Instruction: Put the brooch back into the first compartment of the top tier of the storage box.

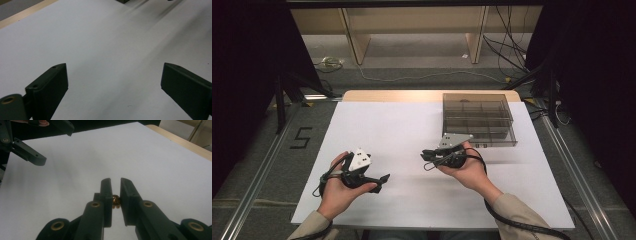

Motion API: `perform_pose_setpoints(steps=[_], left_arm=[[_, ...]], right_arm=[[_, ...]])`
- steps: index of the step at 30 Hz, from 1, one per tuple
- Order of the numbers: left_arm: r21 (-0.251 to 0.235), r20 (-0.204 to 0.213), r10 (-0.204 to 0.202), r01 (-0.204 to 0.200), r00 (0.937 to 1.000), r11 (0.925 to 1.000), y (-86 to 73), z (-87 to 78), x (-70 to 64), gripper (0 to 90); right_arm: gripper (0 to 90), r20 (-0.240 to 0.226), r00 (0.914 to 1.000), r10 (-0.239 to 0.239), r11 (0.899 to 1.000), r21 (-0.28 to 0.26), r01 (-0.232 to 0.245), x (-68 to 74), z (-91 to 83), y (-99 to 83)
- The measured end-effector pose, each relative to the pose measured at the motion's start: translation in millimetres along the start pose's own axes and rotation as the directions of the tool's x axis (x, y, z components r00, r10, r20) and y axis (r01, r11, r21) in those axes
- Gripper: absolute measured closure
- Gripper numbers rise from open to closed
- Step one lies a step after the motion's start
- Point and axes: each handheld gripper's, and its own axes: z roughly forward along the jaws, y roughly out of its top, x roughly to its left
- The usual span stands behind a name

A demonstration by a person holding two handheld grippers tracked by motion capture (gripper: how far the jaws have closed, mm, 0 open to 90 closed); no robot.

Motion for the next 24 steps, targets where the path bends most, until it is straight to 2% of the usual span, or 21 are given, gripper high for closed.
perform_pose_setpoints(steps=[24], left_arm=[[0.000,0.002,0.000,0.000,1.0000,1.0000,0.2,-0.2,0.2,7.3]], right_arm=[[81.7,0.016,0.9998,0.011,1.000,0.004,-0.012,-3.6,-10.2,-5.8]])
